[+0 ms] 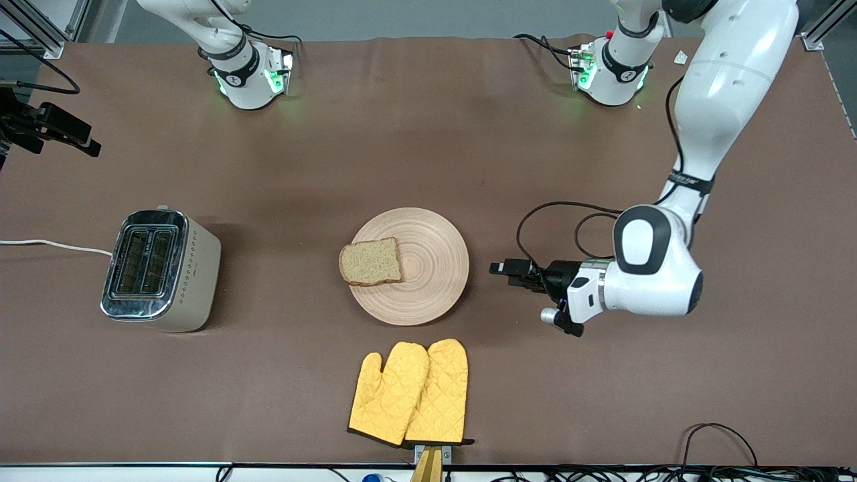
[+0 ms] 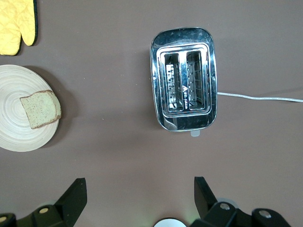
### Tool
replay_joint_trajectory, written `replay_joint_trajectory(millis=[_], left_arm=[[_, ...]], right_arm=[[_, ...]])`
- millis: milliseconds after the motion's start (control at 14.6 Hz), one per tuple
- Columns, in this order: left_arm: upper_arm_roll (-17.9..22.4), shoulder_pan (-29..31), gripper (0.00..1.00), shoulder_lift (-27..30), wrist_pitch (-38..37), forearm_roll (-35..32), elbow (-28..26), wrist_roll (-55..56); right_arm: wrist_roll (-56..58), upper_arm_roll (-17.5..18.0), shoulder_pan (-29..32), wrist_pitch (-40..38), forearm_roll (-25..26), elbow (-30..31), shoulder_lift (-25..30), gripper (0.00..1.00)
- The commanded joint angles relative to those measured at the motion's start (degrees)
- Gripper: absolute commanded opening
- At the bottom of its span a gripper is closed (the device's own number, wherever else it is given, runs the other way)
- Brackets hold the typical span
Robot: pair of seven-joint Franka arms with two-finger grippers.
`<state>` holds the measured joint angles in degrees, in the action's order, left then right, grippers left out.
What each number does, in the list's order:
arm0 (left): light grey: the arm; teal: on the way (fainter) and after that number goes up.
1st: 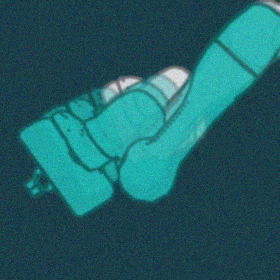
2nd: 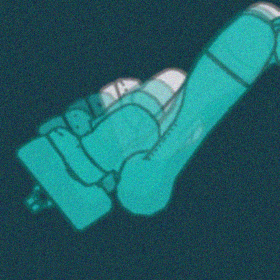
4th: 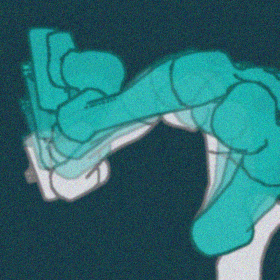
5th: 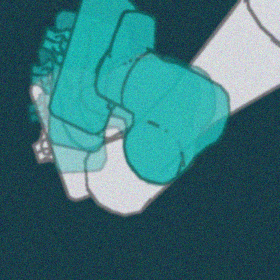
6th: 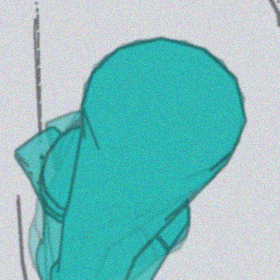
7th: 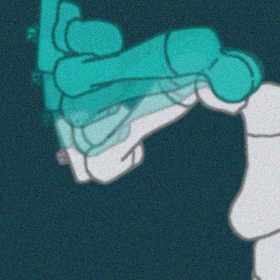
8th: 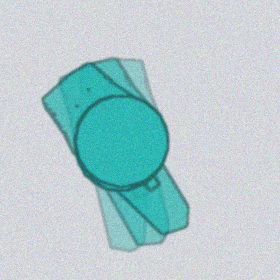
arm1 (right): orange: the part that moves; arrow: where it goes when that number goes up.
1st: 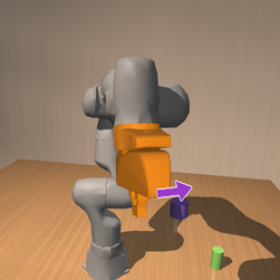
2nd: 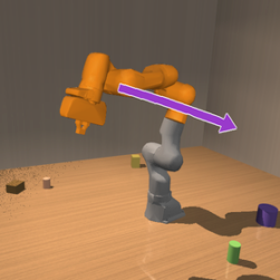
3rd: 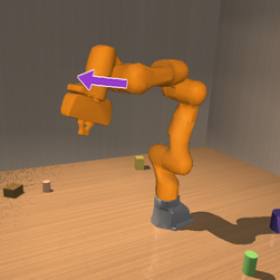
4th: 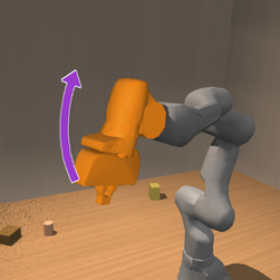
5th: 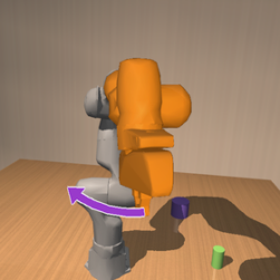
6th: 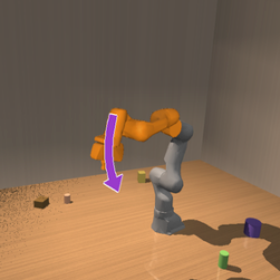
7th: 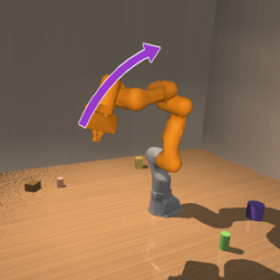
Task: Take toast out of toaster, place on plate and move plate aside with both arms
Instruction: 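Reach the left gripper to the rim of the wooden plate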
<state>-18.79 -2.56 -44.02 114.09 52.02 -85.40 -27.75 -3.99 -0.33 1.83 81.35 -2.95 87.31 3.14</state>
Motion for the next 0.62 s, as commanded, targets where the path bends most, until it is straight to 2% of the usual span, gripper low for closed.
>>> replay_joint_trajectory(millis=[0, 205, 548], left_arm=[[-0.89, 0.63, 0.80, -4.04, 2.53, 6.76, -1.70, -9.93], [-0.81, -0.77, 0.75, -5.81, 3.32, 12.04, -1.97, -10.84], [-0.89, -1.92, 0.63, -8.97, 8.24, 12.40, -1.97, -10.84]], right_arm=[[-0.66, 1.12, 1.07, 0.83, 0.76, 1.90, 1.60, 1.00], [-0.66, 1.21, 0.90, 1.00, 0.76, 1.90, 1.60, 1.00], [-0.75, 1.21, 0.45, 0.91, 0.76, 1.90, 1.60, 1.00]])
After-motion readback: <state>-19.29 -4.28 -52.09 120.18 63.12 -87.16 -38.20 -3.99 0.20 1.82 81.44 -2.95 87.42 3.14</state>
